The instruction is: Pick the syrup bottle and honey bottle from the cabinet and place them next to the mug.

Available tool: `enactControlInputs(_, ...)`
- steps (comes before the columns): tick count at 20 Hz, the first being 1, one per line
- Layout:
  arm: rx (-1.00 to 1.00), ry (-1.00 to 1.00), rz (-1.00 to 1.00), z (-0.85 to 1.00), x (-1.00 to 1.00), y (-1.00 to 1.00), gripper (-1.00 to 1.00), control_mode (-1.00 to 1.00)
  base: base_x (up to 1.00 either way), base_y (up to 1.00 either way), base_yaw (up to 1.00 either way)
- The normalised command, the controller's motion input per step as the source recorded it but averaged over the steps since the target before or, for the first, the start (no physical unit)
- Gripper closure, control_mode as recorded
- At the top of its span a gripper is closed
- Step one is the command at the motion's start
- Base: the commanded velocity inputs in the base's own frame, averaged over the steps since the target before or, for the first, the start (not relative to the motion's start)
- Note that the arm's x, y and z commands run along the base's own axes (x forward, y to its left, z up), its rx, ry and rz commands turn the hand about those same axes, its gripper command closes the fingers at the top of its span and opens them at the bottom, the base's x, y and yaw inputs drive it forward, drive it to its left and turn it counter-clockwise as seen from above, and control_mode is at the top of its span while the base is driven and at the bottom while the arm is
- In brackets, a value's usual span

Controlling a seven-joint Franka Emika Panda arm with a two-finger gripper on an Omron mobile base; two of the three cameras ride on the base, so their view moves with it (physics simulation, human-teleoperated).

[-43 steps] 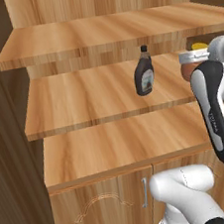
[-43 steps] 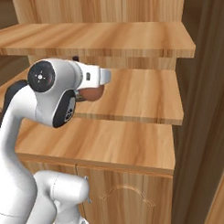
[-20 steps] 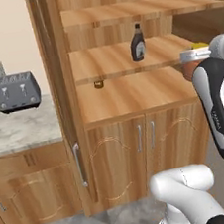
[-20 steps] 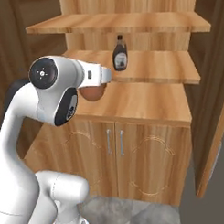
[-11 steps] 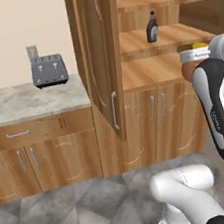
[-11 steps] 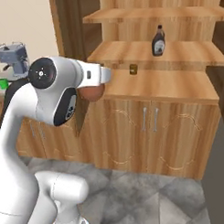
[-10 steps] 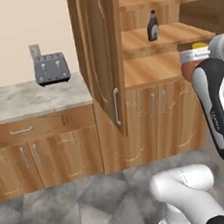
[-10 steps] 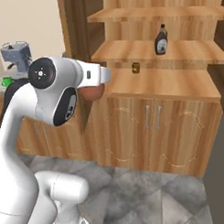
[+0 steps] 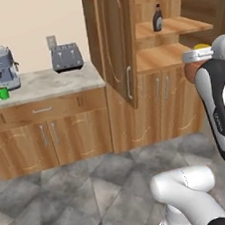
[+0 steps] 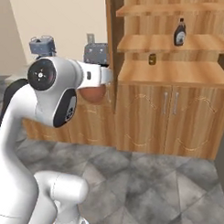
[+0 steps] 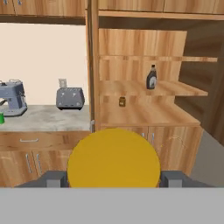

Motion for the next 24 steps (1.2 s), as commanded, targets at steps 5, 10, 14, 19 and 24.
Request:
enactControlInputs(5,0.0,0.0,0.0,0.0,0.0,0.0,1.0,1.0,0.07,0.86,0.0)
enactControlInputs(10,0.0,0.0,0.0,0.0,0.0,0.0,1.0,1.0,0.4,0.83,-0.01)
enactControlInputs(14,0.0,0.0,0.0,0.0,0.0,0.0,1.0,1.0,0.85,0.56,-0.06)
enactControlInputs(19,0.0,0.0,0.0,0.0,0.0,0.0,1.0,1.0,1.0,0.49,-0.13)
enactControlInputs(24,0.0,0.0,0.0,0.0,0.0,0.0,1.0,1.0,1.0,0.6,-0.13)
